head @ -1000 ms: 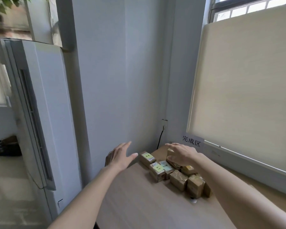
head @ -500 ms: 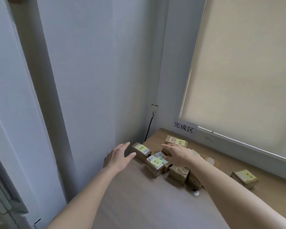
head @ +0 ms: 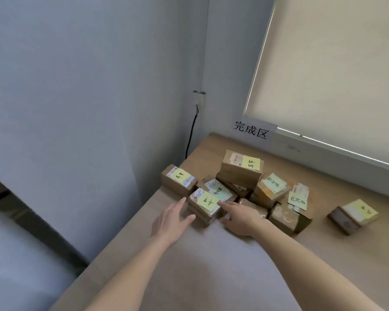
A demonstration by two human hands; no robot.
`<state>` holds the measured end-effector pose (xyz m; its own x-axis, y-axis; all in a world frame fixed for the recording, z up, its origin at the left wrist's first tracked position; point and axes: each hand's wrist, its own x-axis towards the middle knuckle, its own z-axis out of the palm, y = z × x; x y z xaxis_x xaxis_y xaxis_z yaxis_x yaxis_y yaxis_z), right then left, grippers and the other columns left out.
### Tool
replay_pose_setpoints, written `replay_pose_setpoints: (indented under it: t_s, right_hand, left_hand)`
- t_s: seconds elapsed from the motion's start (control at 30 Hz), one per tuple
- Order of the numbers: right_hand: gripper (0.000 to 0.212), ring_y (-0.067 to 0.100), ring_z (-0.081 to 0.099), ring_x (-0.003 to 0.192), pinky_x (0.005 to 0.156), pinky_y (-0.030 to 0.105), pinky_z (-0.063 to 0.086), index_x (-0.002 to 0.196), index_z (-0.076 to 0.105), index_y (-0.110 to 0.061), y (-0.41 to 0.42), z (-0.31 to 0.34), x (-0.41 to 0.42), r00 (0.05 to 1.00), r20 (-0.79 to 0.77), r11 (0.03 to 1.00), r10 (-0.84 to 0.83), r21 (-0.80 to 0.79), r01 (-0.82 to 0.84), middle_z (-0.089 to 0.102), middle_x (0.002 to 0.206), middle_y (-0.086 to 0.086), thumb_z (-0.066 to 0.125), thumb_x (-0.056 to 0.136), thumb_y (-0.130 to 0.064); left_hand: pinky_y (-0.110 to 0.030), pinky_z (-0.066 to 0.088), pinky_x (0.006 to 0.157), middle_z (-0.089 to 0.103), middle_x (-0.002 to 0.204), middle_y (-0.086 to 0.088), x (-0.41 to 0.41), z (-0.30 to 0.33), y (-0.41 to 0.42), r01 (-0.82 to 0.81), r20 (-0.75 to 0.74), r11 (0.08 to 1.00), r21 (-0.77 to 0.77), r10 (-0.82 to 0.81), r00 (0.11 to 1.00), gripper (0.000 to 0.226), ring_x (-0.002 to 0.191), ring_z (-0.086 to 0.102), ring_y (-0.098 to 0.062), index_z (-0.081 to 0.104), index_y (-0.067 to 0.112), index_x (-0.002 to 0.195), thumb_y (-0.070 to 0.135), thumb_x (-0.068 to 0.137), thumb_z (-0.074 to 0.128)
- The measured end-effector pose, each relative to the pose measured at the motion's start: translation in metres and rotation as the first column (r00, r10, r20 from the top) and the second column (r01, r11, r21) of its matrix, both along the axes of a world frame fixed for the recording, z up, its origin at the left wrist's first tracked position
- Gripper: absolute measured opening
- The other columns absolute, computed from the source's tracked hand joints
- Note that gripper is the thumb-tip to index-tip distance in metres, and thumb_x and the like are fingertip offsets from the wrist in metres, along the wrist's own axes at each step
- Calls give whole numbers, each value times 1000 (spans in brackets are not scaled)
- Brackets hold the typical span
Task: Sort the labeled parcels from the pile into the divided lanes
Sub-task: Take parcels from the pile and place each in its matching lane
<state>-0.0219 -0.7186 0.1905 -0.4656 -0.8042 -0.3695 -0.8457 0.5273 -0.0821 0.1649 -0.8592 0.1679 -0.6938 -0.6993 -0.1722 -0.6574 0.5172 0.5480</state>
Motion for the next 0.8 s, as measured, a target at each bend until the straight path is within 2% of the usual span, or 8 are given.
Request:
replay_pose_setpoints:
  t_s: [0.1,0.2,0.33,0.57,0.8]
  right_hand:
    - [62,28,47,139,95,41,53,160,21,-37,-20,-45,-30,1000,24,999,-16,42,15,30,164,-4,46,104,-42]
    - [63,28,49,136,94,41,54,160,21,-37,-37,-83,-57,998,52,998,-34,57,31,35,162,-2,48,103,-41]
    - [66,30,48,137,100,48,52,159,19,-37,-57,-122,-84,996,83,996,-37,83,30,39,158,0,51,101,-43]
    - [68,29,46,136,103,45,46,160,17,-38,-76,-153,-96,990,136,998,-40,55,32,41,155,1,51,101,-42]
    - [71,27,58,115,88,45,55,159,19,-39,-80,-165,-87,961,242,990,-133,-3,138,52,135,4,56,98,-46]
  left_hand:
    - [-37,42,102,39,154,4,-37,-53,-13,49,42,998,38,-50,998,71,138,42,-21,24,39,154,63,93,51]
    - [-39,44,102,39,154,2,-66,-97,-22,75,77,994,82,-81,994,72,136,44,-23,23,37,155,63,93,50]
    - [-40,42,104,36,155,2,-95,-135,-29,82,94,989,126,-94,991,72,138,42,-23,21,37,155,61,94,50]
    - [-41,44,103,37,154,2,-118,-170,-39,52,74,976,210,-69,995,73,137,42,-23,20,38,155,60,93,52]
    - [-39,45,100,39,152,9,-110,-179,-42,30,24,970,243,-37,999,73,136,43,-19,23,41,153,60,91,56]
